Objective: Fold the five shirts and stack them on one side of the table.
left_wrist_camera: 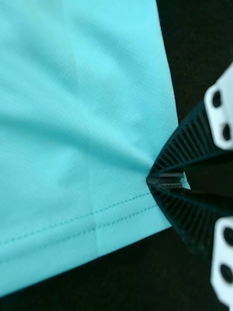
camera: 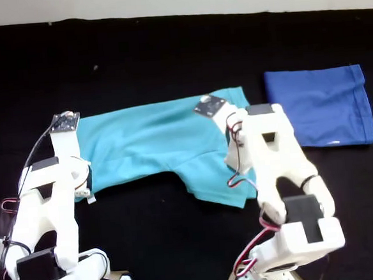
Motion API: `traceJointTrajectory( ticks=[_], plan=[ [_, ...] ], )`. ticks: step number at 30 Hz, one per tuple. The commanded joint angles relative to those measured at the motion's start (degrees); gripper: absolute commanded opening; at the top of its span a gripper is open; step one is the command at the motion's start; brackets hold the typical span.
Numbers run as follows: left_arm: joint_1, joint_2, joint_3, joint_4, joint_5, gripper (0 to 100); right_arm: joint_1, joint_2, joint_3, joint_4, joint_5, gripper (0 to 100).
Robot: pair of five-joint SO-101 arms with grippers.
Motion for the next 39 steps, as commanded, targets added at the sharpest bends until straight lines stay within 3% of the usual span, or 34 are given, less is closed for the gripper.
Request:
traceJointTrajectory(
  ticks=[1, 12, 23, 31, 39],
  plan=[
    [1.1, 0.13, 0.31, -1.76, 0.26, 1, 3.3, 2.77, -0.57, -4.0, 0.35, 18.0],
    [1.1, 0.13, 0.31, -1.76, 0.26, 1, 10.07, 4.18, -4.88, -6.81, 0.35, 18.0],
    [1.1, 0.13, 0.31, -1.76, 0.26, 1, 9.27, 4.0, -18.24, 12.97, 0.26, 18.0],
    [1.1, 0.13, 0.31, -1.76, 0.26, 1, -7.25, 3.91, -22.02, 29.41, 0.79, 18.3],
    [1.1, 0.13, 0.31, -1.76, 0.26, 1, -20.88, 4.44, -19.21, 29.05, 0.35, 27.0]
  ],
)
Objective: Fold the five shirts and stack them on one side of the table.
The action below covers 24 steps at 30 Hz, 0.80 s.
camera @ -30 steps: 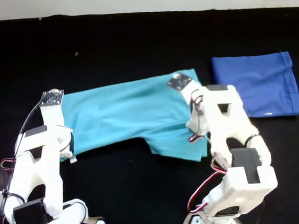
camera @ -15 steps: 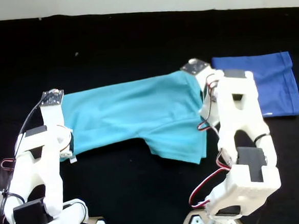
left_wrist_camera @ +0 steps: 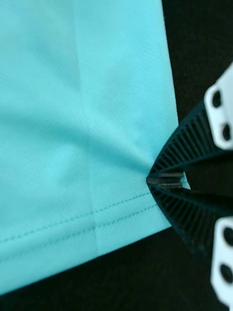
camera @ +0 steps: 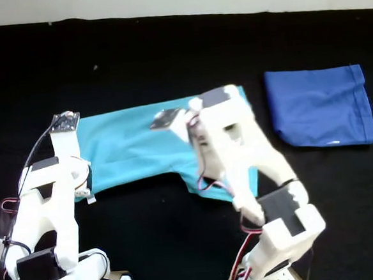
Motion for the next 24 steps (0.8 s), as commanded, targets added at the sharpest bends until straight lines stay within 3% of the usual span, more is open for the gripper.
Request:
traceJointTrajectory(
  ticks=[1, 9, 19, 24],
  plan=[
    [1.1, 0.13, 0.31, -1.76, 0.26, 1, -3.3, 0.22, 0.22, -2.95, 0.35, 27.0],
    [1.1, 0.04, 0.31, -1.76, 0.26, 1, 2.15, 5.93, 0.48, -19.21, -5.01, 27.0],
    [1.1, 0.04, 0.31, -1.76, 0.26, 1, 1.36, 8.92, 0.31, -20.97, -8.26, 27.0],
    [1.1, 0.04, 0.31, -1.76, 0.26, 1, 6.55, 13.41, 0.13, -27.21, -8.18, 27.0]
  ],
)
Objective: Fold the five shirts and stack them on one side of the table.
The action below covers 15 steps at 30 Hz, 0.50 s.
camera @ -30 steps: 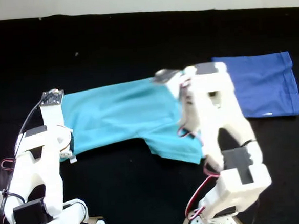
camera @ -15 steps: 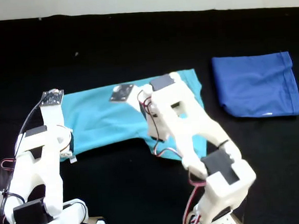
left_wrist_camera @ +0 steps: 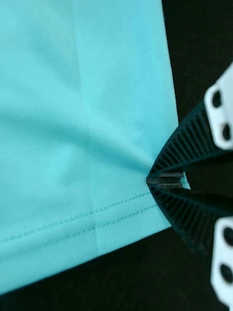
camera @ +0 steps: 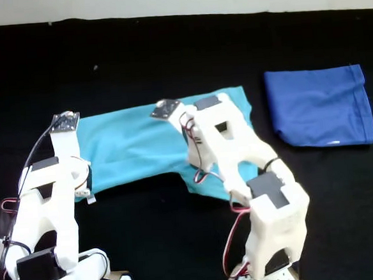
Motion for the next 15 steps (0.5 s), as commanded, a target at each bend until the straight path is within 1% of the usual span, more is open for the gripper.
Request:
traceJointTrajectory(
  ticks=[1, 3, 6, 10, 15],
  plan=[
    [1.1, 0.04, 0.31, -1.76, 0.26, 1, 4.09, 1.54, -0.48, -4.7, -0.53, 27.0],
    [1.1, 0.04, 0.31, -1.76, 0.26, 1, 5.85, 2.15, -0.48, -6.46, -0.62, 27.0],
    [1.1, 0.04, 0.31, -1.76, 0.26, 1, 6.9, 2.07, -0.57, -6.2, -0.79, 27.0],
    [1.1, 0.04, 0.31, -1.76, 0.26, 1, 6.81, 1.98, -3.56, -0.92, -0.88, 27.0],
    [1.1, 0.04, 0.31, -1.76, 0.26, 1, 6.73, -1.36, -13.32, 7.6, -0.97, 27.0]
  ],
)
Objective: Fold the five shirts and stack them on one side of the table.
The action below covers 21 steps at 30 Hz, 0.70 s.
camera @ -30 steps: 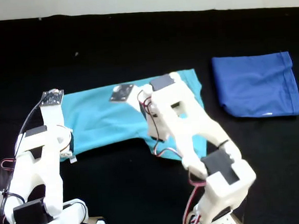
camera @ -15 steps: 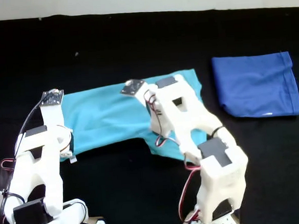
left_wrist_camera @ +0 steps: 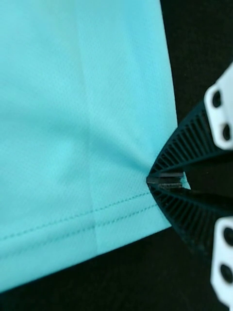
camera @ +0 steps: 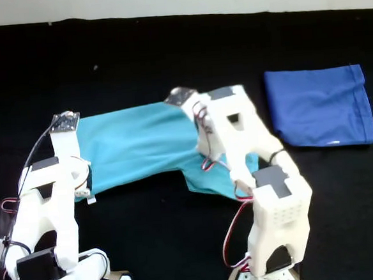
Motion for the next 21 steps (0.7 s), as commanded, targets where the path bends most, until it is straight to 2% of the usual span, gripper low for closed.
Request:
traceJointTrajectory(
  ticks=[1, 6, 11, 16, 21],
  plan=[
    [1.01, 0.04, 0.31, -1.76, 0.26, 1, 1.27, -4.97, -7.08, 5.67, -0.79, 27.0],
    [1.01, 0.04, 0.31, -1.76, 0.26, 1, -1.36, -12.09, -7.6, 13.49, -0.7, 27.0],
    [1.01, 0.04, 0.31, -1.76, 0.26, 1, -10.68, -18.15, -1.54, 19.03, -0.35, 26.3],
    [1.01, 0.04, 0.31, -1.76, 0.26, 1, -17.8, -21.93, 10.51, 16.13, -0.53, 22.8],
    [1.01, 0.04, 0.31, -1.76, 0.26, 1, -18.68, -22.55, 19.38, 8.48, -0.7, 22.8]
  ],
)
